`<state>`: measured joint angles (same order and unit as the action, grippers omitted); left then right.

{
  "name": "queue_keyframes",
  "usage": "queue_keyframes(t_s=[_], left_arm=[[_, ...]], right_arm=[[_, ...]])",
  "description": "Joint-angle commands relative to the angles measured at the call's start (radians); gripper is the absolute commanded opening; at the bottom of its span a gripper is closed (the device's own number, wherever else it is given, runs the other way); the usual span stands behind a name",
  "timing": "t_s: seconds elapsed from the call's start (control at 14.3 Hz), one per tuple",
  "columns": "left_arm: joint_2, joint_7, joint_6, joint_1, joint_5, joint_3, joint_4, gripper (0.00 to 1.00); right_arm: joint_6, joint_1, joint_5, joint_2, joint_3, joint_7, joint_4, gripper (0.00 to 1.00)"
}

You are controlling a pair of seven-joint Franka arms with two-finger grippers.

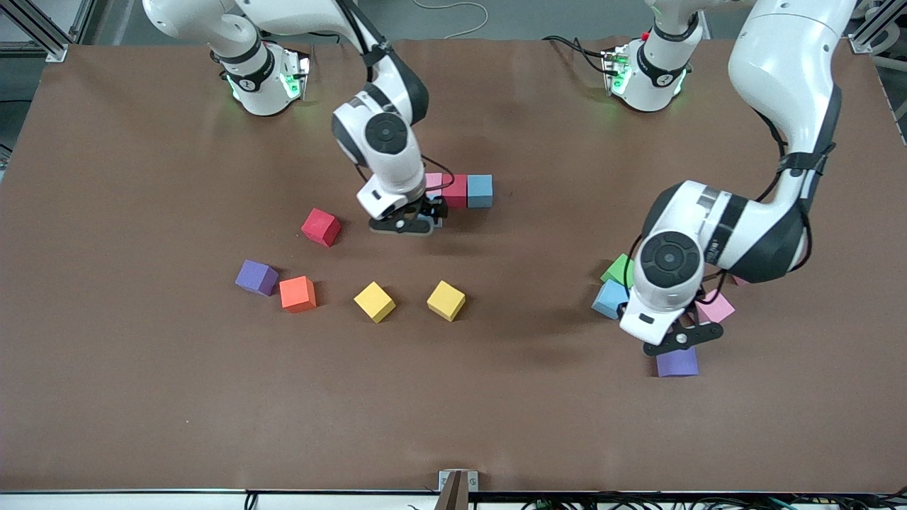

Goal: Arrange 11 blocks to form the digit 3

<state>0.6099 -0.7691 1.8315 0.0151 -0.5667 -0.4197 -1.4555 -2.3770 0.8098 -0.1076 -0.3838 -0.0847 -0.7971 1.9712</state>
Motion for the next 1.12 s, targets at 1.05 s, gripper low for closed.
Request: queue_keyframes(t_s=[1.05], left_arm=[[0.059,0.500,0.138,0.049,0.231,-0.005,0.018,0.99]], right_arm=[[0.055,-0.258,0.017,-0.265,-0.006,-0.251,-0.357,1.00]])
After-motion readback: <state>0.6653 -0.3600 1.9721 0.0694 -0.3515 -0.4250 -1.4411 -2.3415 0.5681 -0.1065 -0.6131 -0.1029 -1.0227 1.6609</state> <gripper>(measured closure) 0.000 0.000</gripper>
